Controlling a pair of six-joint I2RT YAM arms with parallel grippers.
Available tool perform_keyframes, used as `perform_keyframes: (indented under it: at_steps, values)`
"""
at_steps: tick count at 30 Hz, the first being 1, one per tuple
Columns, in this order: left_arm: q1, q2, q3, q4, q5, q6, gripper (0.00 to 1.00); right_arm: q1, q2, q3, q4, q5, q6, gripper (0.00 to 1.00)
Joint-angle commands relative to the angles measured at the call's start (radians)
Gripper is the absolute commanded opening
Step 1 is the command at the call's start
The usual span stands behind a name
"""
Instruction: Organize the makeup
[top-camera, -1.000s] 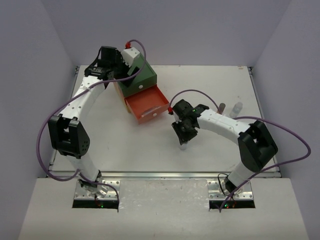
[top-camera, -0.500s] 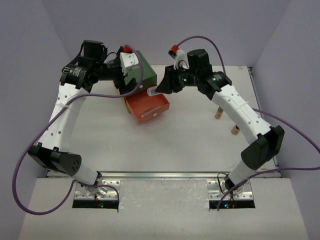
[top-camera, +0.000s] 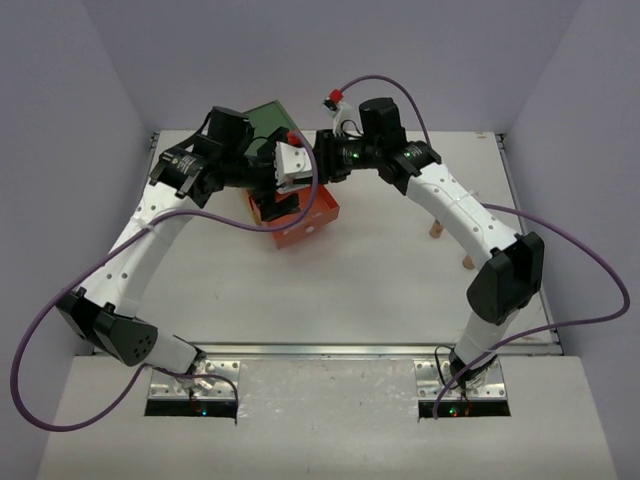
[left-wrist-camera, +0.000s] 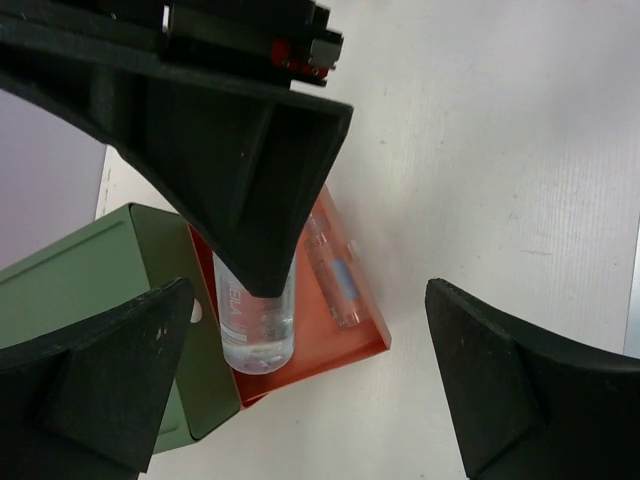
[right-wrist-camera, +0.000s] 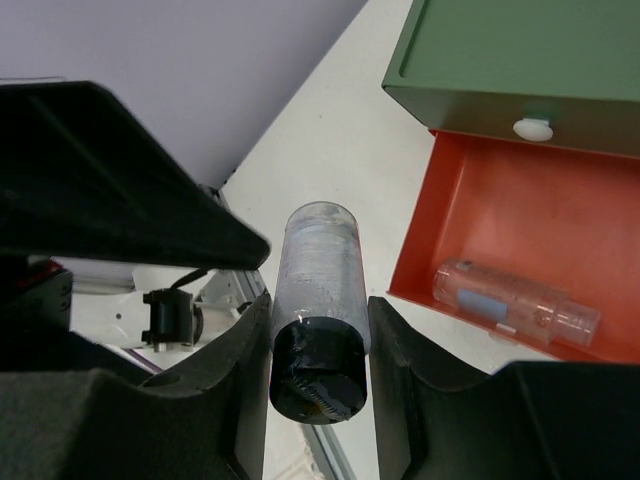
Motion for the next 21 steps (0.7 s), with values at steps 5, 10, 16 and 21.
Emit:
perform_keyframes:
  at_steps: [5, 10, 16, 21]
  values:
    - [0.004, -0.004, -0.060, 0.112, -0.077, -0.021, 0.92, 0.004, -0.078, -0.044, 0.142, -0.095, 0.061, 0.00]
    - [0.004, 0.004, -0.071, 0.140, -0.098, -0.027, 0.79, 0.004, -0.086, -0.059, 0.159, -0.128, 0.069, 0.00]
    - [0.004, 0.013, -0.071, 0.145, -0.107, -0.029, 0.44, 0.004, -0.094, -0.082, 0.169, -0.135, 0.079, 0.00]
    - [0.004, 0.010, -0.079, 0.130, -0.131, -0.019, 0.10, 0.003, -0.095, -0.092, 0.187, -0.137, 0.100, 0.00]
